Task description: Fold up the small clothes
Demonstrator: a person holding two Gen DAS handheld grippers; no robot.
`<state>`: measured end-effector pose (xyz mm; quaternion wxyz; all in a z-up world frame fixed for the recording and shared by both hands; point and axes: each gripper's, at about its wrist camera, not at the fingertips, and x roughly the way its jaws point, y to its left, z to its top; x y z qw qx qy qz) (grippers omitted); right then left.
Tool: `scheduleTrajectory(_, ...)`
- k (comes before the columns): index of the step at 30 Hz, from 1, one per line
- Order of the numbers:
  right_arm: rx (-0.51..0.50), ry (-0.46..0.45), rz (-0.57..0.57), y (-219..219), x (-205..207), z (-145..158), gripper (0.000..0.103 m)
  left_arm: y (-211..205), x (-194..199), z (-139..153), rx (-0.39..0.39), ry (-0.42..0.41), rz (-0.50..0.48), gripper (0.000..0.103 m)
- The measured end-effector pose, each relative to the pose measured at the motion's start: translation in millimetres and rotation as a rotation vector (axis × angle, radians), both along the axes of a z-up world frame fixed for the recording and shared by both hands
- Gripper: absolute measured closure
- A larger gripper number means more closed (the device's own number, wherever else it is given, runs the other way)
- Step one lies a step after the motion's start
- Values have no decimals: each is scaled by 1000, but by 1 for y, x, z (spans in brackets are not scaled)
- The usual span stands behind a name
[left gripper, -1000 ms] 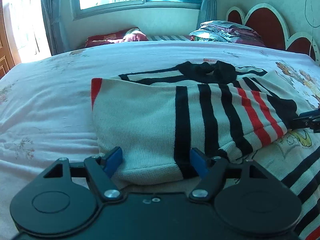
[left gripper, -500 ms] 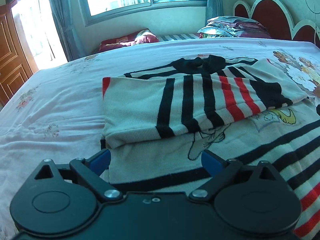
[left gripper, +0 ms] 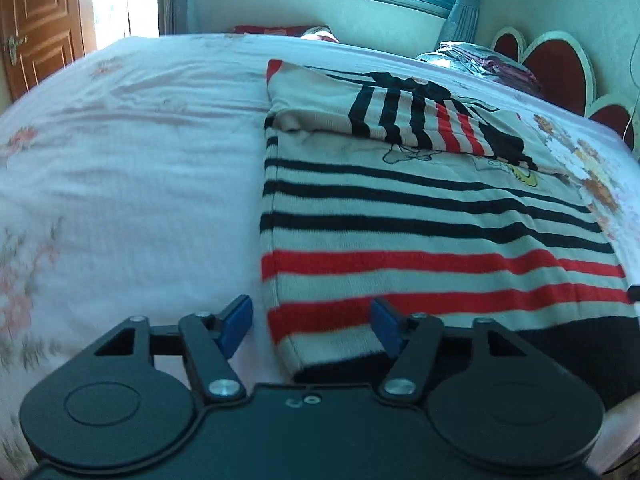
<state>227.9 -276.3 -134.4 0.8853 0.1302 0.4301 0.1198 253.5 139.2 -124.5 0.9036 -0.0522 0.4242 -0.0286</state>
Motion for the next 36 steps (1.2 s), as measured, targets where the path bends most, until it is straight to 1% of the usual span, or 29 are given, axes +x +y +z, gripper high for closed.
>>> scheduleTrajectory(2, 38, 26, -5, -5, -12, -6, 56, 9, -14, -3, -96, 13, 19, 50)
scheduleTrajectory(4, 111, 52, -1, -10, -26, -11, 56, 17, -27, -5, -209, 28, 21, 53)
scheduleTrajectory(6, 178, 60, 10, -11, -38, -14, 56, 23, -36, -11, -316, 56, 18, 61)
scheduleTrajectory(7, 217, 67, 13, -12, -43, -15, 56, 26, -40, -14, -360, 68, 23, 62)
scheduleTrajectory(9, 290, 81, 12, -14, -52, -18, 56, 31, -44, -20, -417, 96, 31, 69)
scheduleTrajectory(10, 319, 83, 5, -14, -54, -20, 56, 32, -45, -21, -433, 103, 37, 69)
scheduleTrajectory(12, 380, 87, -11, -18, -54, -22, 56, 35, -45, -24, -490, 125, 46, 69)
scheduleTrajectory(14, 441, 93, -39, -24, -50, -27, 57, 36, -41, -29, -554, 142, 28, 69)
scheduleTrajectory(15, 468, 99, -51, -27, -47, -29, 57, 35, -40, -31, -565, 139, 22, 69)
scheduleTrajectory(16, 488, 105, -57, -30, -44, -30, 64, 34, -38, -33, -566, 129, 20, 71)
scheduleTrajectory(17, 487, 112, -54, -30, -41, -29, 98, 31, -37, -33, -539, 121, 23, 97)
scheduleTrajectory(18, 474, 115, -46, -32, -39, -27, 99, 28, -38, -30, -503, 104, 30, 99)
scheduleTrajectory(19, 477, 88, -41, -35, -42, -22, 99, 28, -43, -24, -498, 53, 35, 99)
scheduleTrajectory(20, 486, 47, -30, -40, -45, -14, 99, 29, -50, -15, -520, -11, 36, 99)
scheduleTrajectory(21, 491, 3, -19, -44, -50, -6, 99, 31, -55, -8, -525, -55, 43, 99)
scheduleTrajectory(22, 495, -32, -11, -49, -54, 1, 99, 31, -58, -6, -508, -64, 51, 99)
scheduleTrajectory(23, 499, -59, -7, -53, -58, 3, 99, 31, -57, -7, -474, -37, 61, 99)
scheduleTrajectory(24, 478, -62, -12, -56, -59, 1, 99, 30, -54, -14, -428, 10, 71, 99)
scheduleTrajectory(25, 435, -21, -12, -54, -55, -8, 99, 28, -52, -22, -392, 52, 79, 99)
scheduleTrajectory(26, 386, 53, -10, -50, -48, -19, 99, 30, -52, -27, -411, 53, 95, 99)
scheduleTrajectory(27, 346, 102, -14, -46, -45, -26, 99, 31, -54, -26, -435, 41, 114, 99)
scheduleTrajectory(30, 418, 12, -21, -47, -50, -10, 99, 32, -61, -15, -478, -27, 147, 99)
scheduleTrajectory(33, 420, -53, -16, -49, -43, 9, 99, 37, -62, -2, -500, -67, 160, 99)
scheduleTrajectory(36, 425, -110, -2, -52, -24, 30, 99, 38, -50, 15, -516, -122, 155, 99)
